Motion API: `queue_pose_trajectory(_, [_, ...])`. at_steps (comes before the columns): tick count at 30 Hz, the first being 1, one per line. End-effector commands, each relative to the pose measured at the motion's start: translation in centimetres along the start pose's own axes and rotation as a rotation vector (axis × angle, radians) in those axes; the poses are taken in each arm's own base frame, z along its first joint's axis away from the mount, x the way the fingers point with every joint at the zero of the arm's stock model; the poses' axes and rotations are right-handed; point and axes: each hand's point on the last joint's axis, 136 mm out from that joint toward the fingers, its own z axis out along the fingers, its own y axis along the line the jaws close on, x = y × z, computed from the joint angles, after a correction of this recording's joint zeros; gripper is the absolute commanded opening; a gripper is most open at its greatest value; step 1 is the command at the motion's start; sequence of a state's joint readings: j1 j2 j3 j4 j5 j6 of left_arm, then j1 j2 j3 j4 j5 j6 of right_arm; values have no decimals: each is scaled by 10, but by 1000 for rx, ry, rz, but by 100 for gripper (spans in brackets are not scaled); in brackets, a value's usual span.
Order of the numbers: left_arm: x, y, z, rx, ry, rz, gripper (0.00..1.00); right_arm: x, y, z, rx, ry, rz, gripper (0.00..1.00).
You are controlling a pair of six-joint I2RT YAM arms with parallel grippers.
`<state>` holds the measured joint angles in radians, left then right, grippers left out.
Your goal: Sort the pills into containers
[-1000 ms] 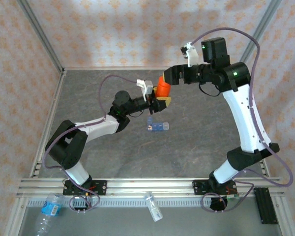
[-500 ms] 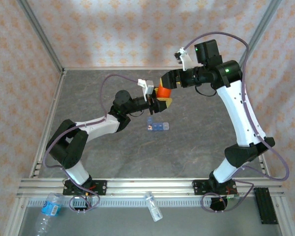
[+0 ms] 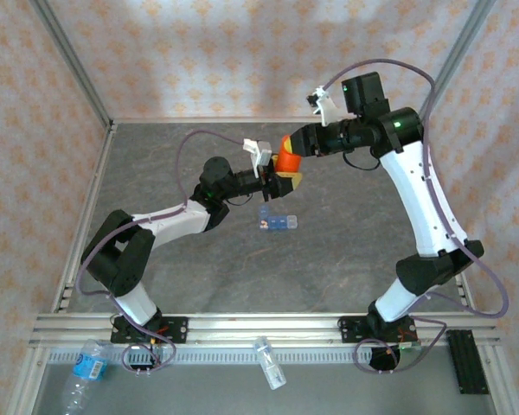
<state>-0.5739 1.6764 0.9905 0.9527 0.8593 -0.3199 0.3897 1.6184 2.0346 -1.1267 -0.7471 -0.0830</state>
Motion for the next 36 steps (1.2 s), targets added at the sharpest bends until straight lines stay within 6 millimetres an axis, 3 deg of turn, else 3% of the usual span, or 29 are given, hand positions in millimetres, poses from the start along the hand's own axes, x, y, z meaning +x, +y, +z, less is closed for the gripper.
queue_pose_trajectory(1, [-28, 1, 3, -47, -30, 108, 0, 15, -2, 8, 25, 31, 64, 43])
queue_pose_trajectory(11, [-28, 25, -11, -305, -15, 280, 0, 26, -31, 57, 254, -40, 279, 41])
queue_pose_trajectory(17, [-26, 28, -14, -353, -28, 306, 0, 19, -31, 71, 259, -113, 350, 41])
queue_pose_trajectory(22, [-22, 30, -14, -354, -33, 291, 0, 5, -29, 56, 271, -145, 325, 55])
queue_pose_trajectory(28, [-17, 27, -14, -331, -37, 266, 0, -24, -27, 1, 212, -265, 310, 80])
queue_pose_trajectory(32, [-13, 18, -11, -258, -38, 242, 0, -32, -10, -33, 164, -289, 196, 86])
queue_pose_trajectory(36, [-11, 3, -5, -127, -45, 168, 0, -27, 1, -41, 136, -237, 96, 86])
